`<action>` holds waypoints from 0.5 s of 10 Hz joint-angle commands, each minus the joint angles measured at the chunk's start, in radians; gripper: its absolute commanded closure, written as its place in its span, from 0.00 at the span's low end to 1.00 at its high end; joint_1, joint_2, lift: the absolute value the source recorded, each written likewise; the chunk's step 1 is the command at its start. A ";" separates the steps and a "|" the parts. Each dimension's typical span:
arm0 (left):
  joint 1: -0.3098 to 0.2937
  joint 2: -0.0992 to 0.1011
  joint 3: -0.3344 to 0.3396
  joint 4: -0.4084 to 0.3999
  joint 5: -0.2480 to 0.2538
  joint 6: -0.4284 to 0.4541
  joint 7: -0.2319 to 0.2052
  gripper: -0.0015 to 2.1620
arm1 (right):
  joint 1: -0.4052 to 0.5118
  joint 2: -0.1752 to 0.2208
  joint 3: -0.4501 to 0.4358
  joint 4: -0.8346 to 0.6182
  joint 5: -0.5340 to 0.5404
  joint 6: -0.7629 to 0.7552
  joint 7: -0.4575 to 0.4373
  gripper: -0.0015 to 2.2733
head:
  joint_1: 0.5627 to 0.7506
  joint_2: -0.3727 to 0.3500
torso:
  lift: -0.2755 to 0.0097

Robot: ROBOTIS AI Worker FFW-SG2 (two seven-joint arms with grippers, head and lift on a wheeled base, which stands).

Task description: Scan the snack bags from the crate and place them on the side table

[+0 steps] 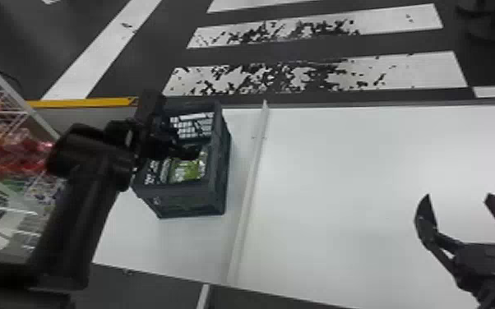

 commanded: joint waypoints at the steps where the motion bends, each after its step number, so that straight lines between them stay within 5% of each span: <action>1: -0.047 -0.007 -0.045 0.068 -0.024 0.000 -0.013 0.05 | -0.006 -0.006 0.001 0.007 -0.006 0.000 0.001 0.04 | 0.70 0.86 | 0.79; 5: -0.071 -0.015 -0.082 0.166 -0.111 0.000 -0.057 0.05 | -0.023 -0.015 0.010 0.032 -0.027 -0.003 0.002 0.04 | 0.70 0.84 | 0.79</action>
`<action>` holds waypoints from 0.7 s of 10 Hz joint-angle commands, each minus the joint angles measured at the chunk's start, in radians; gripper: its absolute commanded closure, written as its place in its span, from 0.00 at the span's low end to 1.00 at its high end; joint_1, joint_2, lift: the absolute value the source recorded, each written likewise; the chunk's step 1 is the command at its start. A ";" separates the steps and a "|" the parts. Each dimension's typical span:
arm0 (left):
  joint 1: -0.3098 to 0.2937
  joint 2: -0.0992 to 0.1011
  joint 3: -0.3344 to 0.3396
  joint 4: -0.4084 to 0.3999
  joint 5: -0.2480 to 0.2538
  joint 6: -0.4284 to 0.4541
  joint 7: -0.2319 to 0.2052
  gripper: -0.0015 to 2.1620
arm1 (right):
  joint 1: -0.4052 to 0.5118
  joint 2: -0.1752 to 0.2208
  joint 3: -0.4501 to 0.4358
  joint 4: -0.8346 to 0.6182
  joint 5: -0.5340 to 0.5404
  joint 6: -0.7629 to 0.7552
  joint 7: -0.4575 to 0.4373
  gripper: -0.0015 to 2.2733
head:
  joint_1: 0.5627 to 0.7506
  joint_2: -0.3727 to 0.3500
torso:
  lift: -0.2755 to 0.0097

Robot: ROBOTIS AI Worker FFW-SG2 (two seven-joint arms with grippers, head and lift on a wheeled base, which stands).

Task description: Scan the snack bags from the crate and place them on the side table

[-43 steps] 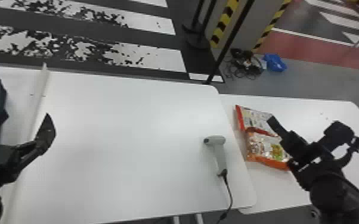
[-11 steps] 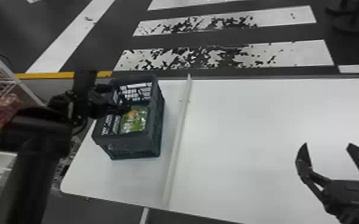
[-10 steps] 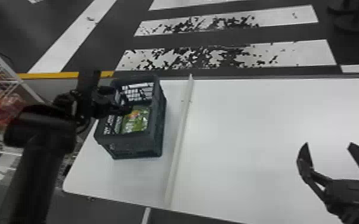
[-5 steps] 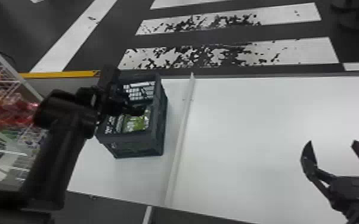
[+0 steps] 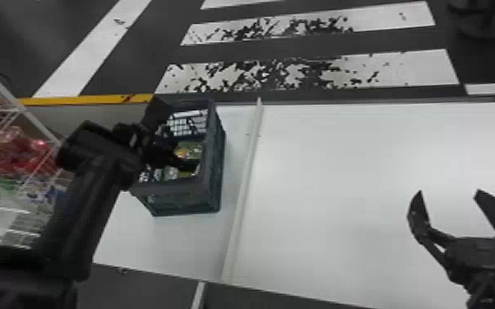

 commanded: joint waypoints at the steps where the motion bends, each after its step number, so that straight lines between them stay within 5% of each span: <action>1: -0.002 0.001 -0.012 0.022 -0.026 0.000 0.000 0.05 | -0.003 0.000 0.005 0.004 0.000 -0.002 0.000 0.04 | 0.70 0.85 | 0.79; 7: -0.037 -0.022 -0.067 0.154 -0.065 -0.040 0.026 0.00 | -0.003 -0.002 0.011 0.004 0.000 -0.002 0.005 0.04 | 0.70 0.89 | 0.79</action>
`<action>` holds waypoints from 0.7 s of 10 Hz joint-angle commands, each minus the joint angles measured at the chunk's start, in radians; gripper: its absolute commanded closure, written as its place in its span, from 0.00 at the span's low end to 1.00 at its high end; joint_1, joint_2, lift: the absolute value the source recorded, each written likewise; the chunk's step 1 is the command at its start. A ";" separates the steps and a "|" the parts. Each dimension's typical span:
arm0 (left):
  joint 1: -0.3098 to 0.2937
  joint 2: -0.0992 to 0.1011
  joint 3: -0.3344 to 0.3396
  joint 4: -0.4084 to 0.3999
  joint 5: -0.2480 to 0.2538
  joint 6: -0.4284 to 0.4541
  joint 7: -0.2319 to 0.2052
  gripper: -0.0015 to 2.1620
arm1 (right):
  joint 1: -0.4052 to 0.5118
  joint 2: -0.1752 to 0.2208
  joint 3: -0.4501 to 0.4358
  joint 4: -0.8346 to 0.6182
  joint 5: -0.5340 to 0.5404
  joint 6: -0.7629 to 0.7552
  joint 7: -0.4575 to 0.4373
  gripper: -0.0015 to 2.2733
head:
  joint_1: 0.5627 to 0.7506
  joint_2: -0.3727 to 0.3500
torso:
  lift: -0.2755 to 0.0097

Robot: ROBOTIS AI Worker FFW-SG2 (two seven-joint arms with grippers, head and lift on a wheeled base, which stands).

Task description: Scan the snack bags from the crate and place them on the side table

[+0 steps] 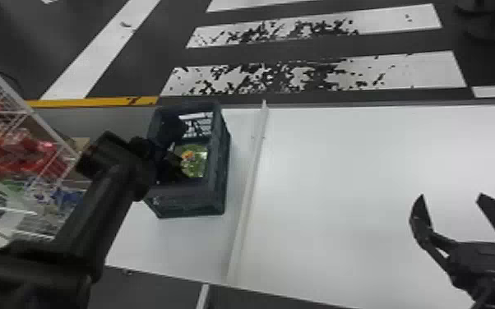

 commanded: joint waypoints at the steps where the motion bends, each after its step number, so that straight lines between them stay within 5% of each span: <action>1: -0.001 -0.016 -0.007 0.026 -0.013 -0.016 0.005 0.00 | -0.001 0.000 0.000 0.003 0.000 0.000 0.000 0.04 | 0.70 0.89 | 0.79; 3: -0.001 -0.030 -0.032 0.048 -0.032 -0.019 -0.006 0.00 | -0.005 -0.002 0.001 0.009 -0.005 0.000 0.005 0.04 | 0.70 0.88 | 0.79; 7: -0.001 -0.028 -0.035 0.045 -0.055 -0.019 -0.055 0.42 | -0.009 -0.002 0.009 0.017 -0.009 -0.003 0.006 0.04 | 0.70 0.86 | 0.79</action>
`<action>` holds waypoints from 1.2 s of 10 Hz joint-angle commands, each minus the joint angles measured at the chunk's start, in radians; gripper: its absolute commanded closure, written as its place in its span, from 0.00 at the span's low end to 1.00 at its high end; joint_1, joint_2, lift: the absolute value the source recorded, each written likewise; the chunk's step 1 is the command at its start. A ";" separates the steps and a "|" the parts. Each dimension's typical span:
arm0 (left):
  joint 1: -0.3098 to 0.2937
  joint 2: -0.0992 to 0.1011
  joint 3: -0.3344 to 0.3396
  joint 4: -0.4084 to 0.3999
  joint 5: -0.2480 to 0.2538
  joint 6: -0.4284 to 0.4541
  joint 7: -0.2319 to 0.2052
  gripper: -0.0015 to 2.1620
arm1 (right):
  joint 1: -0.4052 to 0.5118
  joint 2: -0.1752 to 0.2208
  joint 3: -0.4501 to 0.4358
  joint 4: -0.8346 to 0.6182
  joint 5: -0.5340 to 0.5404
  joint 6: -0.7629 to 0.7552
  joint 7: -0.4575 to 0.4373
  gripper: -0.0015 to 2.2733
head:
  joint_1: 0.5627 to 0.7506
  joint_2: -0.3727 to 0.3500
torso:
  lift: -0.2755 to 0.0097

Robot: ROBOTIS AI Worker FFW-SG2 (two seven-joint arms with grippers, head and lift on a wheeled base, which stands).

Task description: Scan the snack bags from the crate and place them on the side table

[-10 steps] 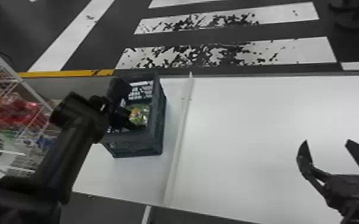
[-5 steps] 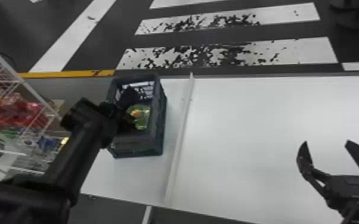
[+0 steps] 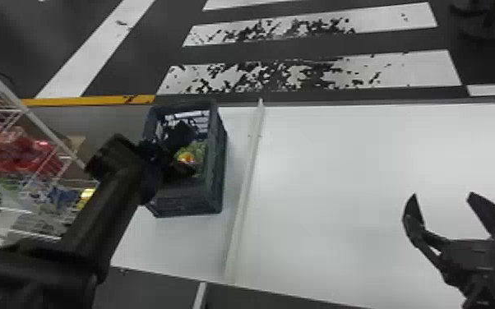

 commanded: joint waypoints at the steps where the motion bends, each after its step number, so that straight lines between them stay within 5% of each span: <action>1: 0.008 0.006 0.021 -0.014 0.022 0.000 0.028 0.79 | -0.001 0.000 0.003 0.000 0.000 0.000 0.000 0.04 | 0.70 0.86 | 0.79; 3: 0.044 0.012 0.076 -0.071 0.031 0.000 0.073 0.99 | -0.001 0.002 0.003 0.000 0.000 0.000 0.000 0.04 | 0.70 0.88 | 0.79; 7: 0.067 0.037 0.162 -0.140 0.102 -0.003 0.053 0.99 | 0.002 0.002 0.003 -0.001 0.000 0.000 -0.002 0.04 | 0.70 0.90 | 0.79; 12: 0.080 0.060 0.263 -0.164 0.278 -0.009 -0.019 0.99 | 0.002 0.002 0.006 -0.009 0.001 0.009 -0.002 0.05 | 0.70 0.90 | 0.79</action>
